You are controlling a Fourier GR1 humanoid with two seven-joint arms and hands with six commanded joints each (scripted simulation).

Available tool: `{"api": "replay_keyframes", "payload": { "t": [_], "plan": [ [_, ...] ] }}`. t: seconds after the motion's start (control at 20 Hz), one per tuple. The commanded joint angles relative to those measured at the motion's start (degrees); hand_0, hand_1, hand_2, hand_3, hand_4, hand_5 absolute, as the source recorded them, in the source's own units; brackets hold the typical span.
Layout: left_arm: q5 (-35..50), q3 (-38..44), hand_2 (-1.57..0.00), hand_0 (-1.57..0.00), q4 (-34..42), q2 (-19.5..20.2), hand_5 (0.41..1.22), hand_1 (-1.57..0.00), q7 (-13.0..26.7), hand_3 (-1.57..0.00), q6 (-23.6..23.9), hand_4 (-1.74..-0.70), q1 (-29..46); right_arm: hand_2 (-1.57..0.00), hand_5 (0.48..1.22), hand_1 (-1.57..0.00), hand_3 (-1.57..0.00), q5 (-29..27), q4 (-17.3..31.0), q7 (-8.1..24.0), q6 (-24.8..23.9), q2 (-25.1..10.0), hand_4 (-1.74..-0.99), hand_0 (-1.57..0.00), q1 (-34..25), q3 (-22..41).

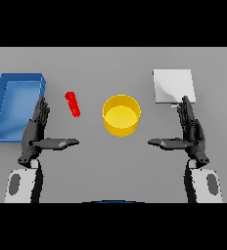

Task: Pick up the red beaker and tilt it to pour out 1 green nut into yellow bowl. Pick up the yellow bowl and place it on the metallic measuring scale.

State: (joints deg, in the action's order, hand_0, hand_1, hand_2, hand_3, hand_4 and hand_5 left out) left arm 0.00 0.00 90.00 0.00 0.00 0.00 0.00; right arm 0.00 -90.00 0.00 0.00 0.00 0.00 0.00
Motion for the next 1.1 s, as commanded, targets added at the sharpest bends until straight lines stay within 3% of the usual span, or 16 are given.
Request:
{"api": "replay_keyframes", "payload": {
  "t": [0.0, 0.25, 0.35, 0.4, 0.45, 0.6, 0.9, 1.05],
  "plan": [
    [-0.1, -0.2, 0.00, 0.00, 0.2, -0.1, 0.660, 0.00, -0.1, 0.00, 0.1, -1.14, 0.2, 0.00, 0.578, 0.00, 0.00, 0.0, 0.0, 0.0, -0.1, 0.1, -1.071, 0.00, 0.1, 0.1],
    [-1.1, -1.7, 0.00, 0.00, 1.0, -1.4, 0.660, 0.00, -0.5, 0.00, 0.3, -1.14, 2.2, 0.00, 0.578, 0.00, 0.00, 0.9, -0.5, -0.2, -0.5, 0.9, -1.071, 0.00, 0.6, 1.1],
    [-6.4, -6.3, 0.00, 0.00, 8.2, 1.1, 0.660, 0.00, -2.9, 0.00, -0.3, -1.14, 7.4, 0.00, 0.577, 0.00, 0.00, 11.3, -4.4, -6.4, -3.2, -2.9, -1.072, 0.00, 3.9, 5.1],
    [-7.8, -7.4, 0.00, 0.00, 10.9, 1.9, 0.660, 0.00, -2.6, 0.00, -0.5, -1.14, 9.0, 0.00, 0.576, 0.00, 0.00, 14.0, -5.8, -7.2, -3.9, -3.5, -1.066, 0.00, 4.9, 6.4],
    [-8.8, -8.5, 0.00, 0.00, 12.1, 2.2, 0.662, 0.00, -0.9, 0.00, -0.8, -1.14, 9.9, 0.00, 0.577, 0.00, 0.00, 15.8, -6.0, -6.0, -4.6, -3.5, -1.064, 0.00, 4.7, 7.1],
    [-9.0, -8.9, 0.00, 0.00, 14.3, 3.1, 0.655, 0.00, 2.8, 0.00, -1.3, -1.14, 10.0, 0.00, 0.592, 0.00, 0.00, 15.7, -7.8, -6.4, -3.7, -4.1, -1.103, 0.00, 6.1, 7.6],
    [-9.4, -7.4, 0.00, 0.00, 6.1, 2.6, 0.643, 0.00, 6.2, 0.00, -1.0, -1.14, 3.4, 0.00, 0.626, 0.00, 0.00, 12.9, -7.5, -4.9, -1.2, -3.3, -1.189, 0.00, 5.0, 7.8],
    [-8.9, -5.3, 0.00, 0.00, -1.8, 2.8, 0.650, 0.00, 4.8, 0.00, -1.1, -1.18, -2.0, 0.00, 0.628, 0.00, 0.00, 12.1, -7.7, -5.3, -0.8, -3.4, -1.215, 0.00, 5.2, 7.4]
  ]
}}
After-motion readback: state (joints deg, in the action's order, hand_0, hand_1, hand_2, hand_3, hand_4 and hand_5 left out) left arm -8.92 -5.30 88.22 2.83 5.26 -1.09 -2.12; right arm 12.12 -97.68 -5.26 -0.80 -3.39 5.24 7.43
